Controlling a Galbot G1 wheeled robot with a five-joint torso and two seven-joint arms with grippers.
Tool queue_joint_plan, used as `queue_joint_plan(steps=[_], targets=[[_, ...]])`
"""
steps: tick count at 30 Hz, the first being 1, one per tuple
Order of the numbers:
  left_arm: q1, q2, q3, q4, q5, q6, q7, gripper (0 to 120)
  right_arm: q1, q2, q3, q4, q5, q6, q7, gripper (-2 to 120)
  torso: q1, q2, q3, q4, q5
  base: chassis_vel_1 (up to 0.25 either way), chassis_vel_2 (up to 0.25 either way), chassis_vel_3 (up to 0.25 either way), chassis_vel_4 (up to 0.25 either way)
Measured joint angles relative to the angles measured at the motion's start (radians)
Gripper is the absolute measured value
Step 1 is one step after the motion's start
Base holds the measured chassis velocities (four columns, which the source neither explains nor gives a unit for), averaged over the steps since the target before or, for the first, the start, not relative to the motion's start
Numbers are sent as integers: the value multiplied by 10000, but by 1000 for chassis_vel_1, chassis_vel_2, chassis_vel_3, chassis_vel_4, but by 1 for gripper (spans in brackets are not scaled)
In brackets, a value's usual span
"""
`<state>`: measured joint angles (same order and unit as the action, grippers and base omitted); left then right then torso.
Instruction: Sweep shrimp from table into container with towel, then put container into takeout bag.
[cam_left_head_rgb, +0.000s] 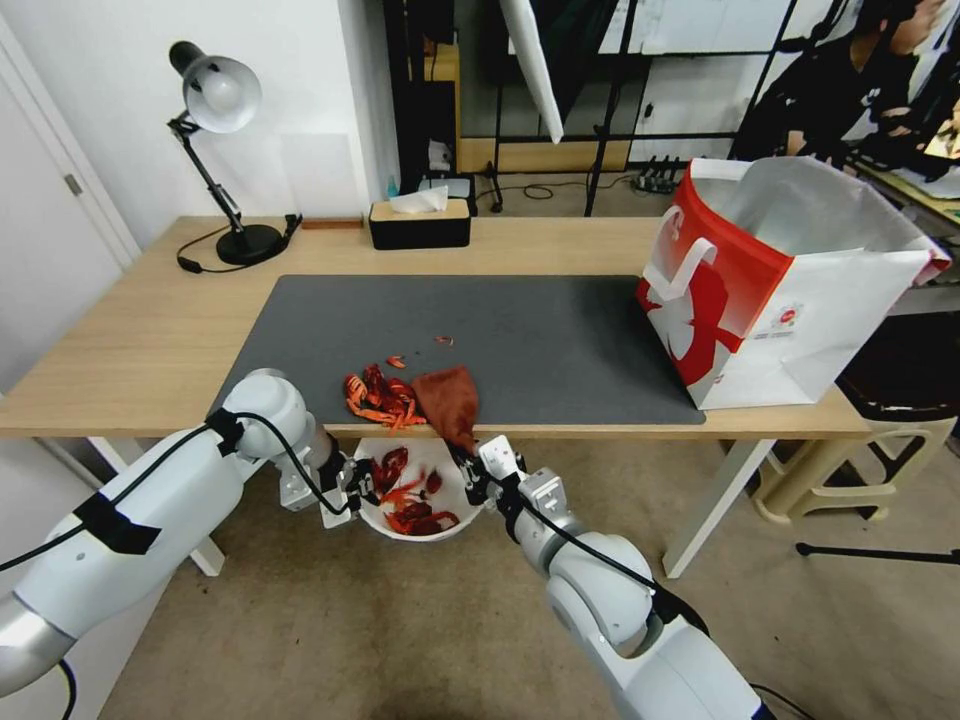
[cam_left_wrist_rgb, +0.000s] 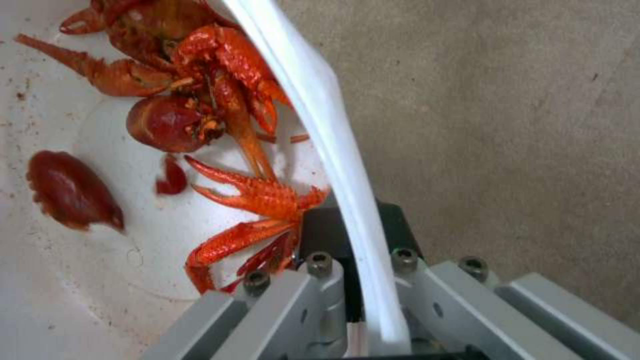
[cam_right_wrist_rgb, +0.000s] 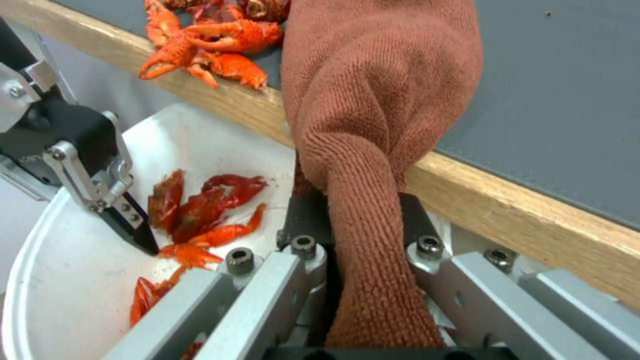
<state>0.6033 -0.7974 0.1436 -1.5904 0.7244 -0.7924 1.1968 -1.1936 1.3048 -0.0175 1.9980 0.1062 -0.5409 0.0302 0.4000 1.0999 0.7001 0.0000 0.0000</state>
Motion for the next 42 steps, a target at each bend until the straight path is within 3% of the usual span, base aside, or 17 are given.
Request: queue_joint_plan(steps=[20, 30, 37, 42], targets=[[183, 160, -106, -176, 18, -20, -36, 0, -242, 83, 209, 612, -30, 157, -27, 7, 0, 0, -1, -1, 0, 0, 0, 0, 0], [522, 373, -426, -285, 12, -47, -43, 0, 757, 92, 1062, 810, 1223, 526, 138, 7, 0, 0, -1, 0, 1, 0, 0, 0, 0], [757, 472, -642, -317, 13, -82, -89, 0, 2212, 174, 1449, -500, 1999, 826, 380, 7, 0, 1, -1, -1, 0, 0, 0, 0, 0], [854, 571, -764, -285, 14, -110, -169, 0, 3792, 281, 1519, -2498, 2340, 1272, 269, 7, 1, 1, 0, -1, 0, 0, 0, 0, 0]])
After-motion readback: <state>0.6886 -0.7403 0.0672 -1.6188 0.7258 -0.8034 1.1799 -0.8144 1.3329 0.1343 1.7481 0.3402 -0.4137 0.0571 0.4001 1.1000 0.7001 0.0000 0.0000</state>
